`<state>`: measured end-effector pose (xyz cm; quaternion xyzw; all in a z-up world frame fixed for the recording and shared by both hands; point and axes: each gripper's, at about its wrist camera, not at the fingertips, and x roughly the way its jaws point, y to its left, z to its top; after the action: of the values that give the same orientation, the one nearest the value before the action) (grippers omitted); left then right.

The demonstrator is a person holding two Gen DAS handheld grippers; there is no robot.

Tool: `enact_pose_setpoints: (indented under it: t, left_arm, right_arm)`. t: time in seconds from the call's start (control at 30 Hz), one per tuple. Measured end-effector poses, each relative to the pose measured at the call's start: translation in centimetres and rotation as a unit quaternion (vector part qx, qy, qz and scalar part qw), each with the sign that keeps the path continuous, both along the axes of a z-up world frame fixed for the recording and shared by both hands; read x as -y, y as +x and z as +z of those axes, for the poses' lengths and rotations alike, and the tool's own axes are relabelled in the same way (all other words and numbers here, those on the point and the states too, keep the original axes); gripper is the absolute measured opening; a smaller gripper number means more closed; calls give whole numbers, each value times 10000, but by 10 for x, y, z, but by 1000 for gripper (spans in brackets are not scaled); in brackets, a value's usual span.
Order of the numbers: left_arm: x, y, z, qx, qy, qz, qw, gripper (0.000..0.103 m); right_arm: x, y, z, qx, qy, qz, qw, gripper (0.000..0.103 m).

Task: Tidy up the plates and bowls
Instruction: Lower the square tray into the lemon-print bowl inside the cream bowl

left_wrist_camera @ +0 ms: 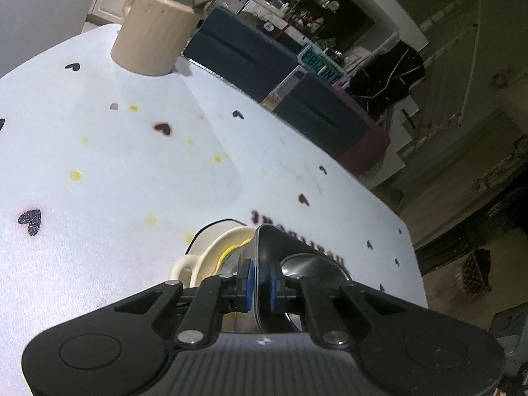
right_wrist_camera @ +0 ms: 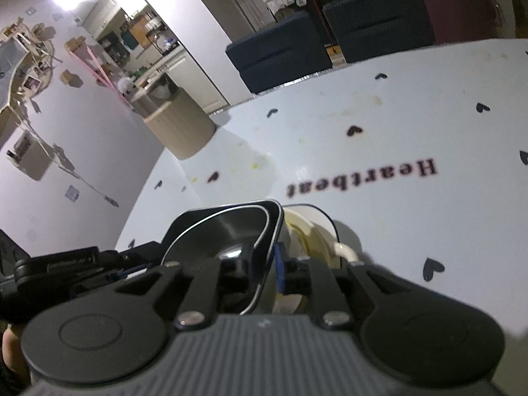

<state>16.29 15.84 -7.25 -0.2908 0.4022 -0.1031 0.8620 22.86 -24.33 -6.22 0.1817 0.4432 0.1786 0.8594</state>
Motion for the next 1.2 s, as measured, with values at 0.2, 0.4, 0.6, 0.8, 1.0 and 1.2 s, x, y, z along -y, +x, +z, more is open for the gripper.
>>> enact_pose_setpoints:
  t: [0.2,0.4,0.6,0.8,1.0,1.2]
  left_arm:
    - [3,4,-4,-48,2,-26,10000,13]
    - [1,5,-8,-136,-4,11,9999,13]
    - [4,6,-9,-163,194,13,9997,13]
    - [9,6,-11,-203,309,-31,9993,13]
    - [10,7,-13,-214,378,-79,9990,13]
    - [12,7,-13,-207,387,-95,9990,14]
  right_arm:
    - [-8,-2,4,113,329,309,9989,19]
    - [-6,2,3,65,206,159,9996,19]
    - [2,9,-7,-311,-177,-241,9991,40]
    - [0,17,-23,-567,-141,-195,9981,26]
    - [-14,20,-29,-663,-305,104,9973,15]
    - [-18,22,-31,-708,-343,39,9969,15]
